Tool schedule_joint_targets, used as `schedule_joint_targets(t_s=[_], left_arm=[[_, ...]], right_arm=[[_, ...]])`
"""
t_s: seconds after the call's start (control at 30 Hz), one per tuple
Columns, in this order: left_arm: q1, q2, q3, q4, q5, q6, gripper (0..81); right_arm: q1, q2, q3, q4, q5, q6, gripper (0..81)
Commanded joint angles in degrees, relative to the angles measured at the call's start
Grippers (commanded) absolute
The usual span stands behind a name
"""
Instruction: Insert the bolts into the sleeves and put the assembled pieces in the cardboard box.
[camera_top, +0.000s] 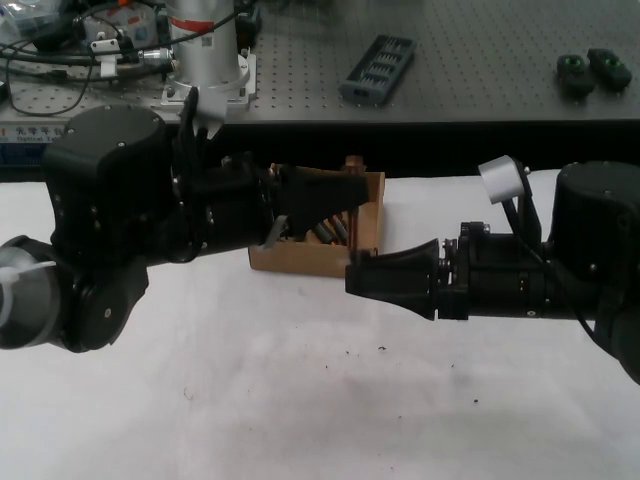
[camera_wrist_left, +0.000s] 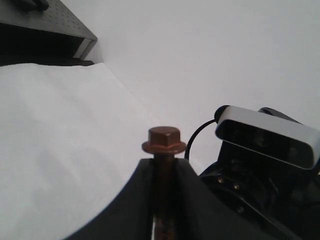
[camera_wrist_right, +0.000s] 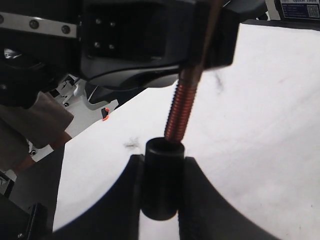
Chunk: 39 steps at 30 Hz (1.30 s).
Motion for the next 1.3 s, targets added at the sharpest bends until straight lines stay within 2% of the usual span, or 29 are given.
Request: schedule_joint_targets(t_s=[0.0, 0.73, 1.27], left_arm=[[-0.1, -0.2, -0.2, -3.6, 1.7, -1.0, 0.6], [-0.1, -0.2, -0.2, -3.9, 4.7, -2.7, 0.6], [-0.1, -0.2, -0.2, -4.0, 6.5, -7.8, 0.6]], right_arm=[[0.0, 0.0, -0.4, -1.8, 0.6, 1.0, 5.1], [0.0, 0.0, -0.4, -1.8, 0.6, 1.0, 5.1], [0.0, 0.0, -0.4, -6.6, -3.3, 3.7, 5.1]])
